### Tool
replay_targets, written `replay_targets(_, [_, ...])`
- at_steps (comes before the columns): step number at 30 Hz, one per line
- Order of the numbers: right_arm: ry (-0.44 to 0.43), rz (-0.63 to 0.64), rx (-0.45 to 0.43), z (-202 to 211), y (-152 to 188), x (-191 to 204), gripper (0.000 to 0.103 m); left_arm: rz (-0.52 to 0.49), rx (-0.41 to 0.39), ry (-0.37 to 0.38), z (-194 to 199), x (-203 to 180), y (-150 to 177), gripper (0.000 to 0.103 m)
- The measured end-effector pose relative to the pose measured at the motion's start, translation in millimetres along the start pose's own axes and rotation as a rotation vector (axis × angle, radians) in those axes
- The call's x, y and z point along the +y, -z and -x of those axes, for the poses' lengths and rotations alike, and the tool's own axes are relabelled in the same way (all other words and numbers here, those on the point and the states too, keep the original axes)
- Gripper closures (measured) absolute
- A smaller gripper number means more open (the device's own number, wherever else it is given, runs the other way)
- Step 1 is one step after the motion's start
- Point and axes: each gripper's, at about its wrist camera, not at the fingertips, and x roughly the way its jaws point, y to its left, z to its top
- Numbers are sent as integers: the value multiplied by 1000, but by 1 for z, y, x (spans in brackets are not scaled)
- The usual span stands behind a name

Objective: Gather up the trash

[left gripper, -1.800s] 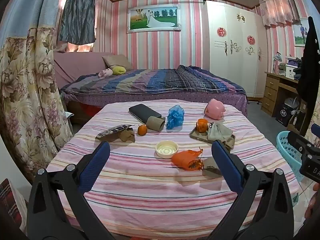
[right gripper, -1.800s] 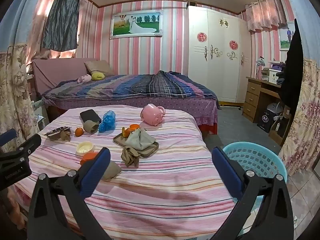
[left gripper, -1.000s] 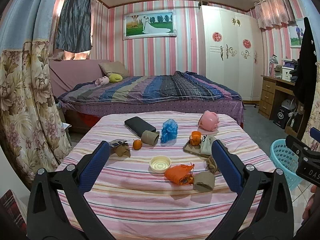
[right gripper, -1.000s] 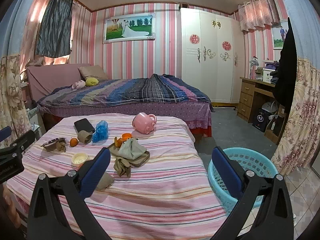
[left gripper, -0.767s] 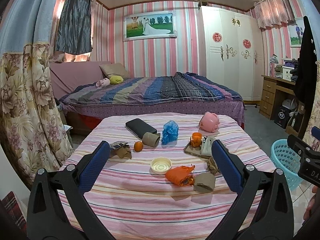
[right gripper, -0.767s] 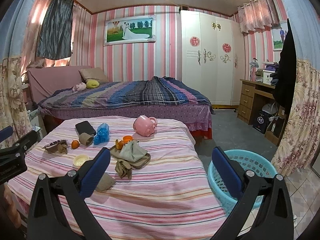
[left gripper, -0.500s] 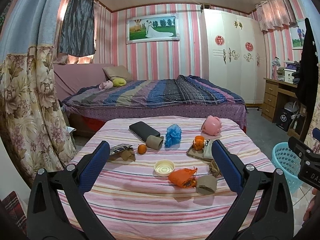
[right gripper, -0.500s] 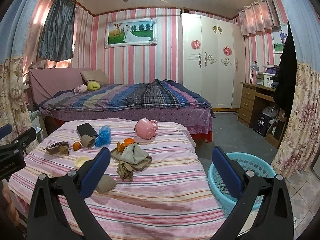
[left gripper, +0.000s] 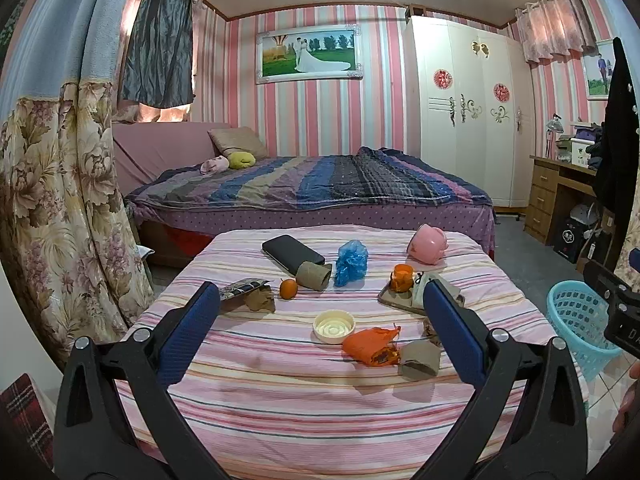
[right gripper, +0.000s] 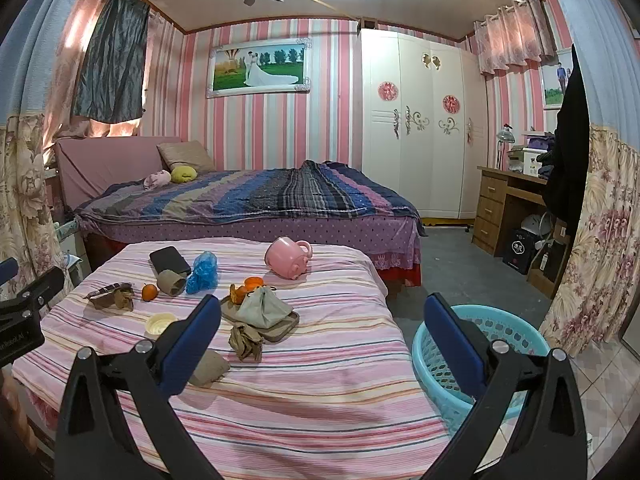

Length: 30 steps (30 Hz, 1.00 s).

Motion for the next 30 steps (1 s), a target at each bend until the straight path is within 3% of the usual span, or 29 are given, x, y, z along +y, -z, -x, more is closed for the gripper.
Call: replay_targets(30, [-1, -1, 9, -10, 1, -8, 4, -2, 18, -5, -11, -1, 4, 5])
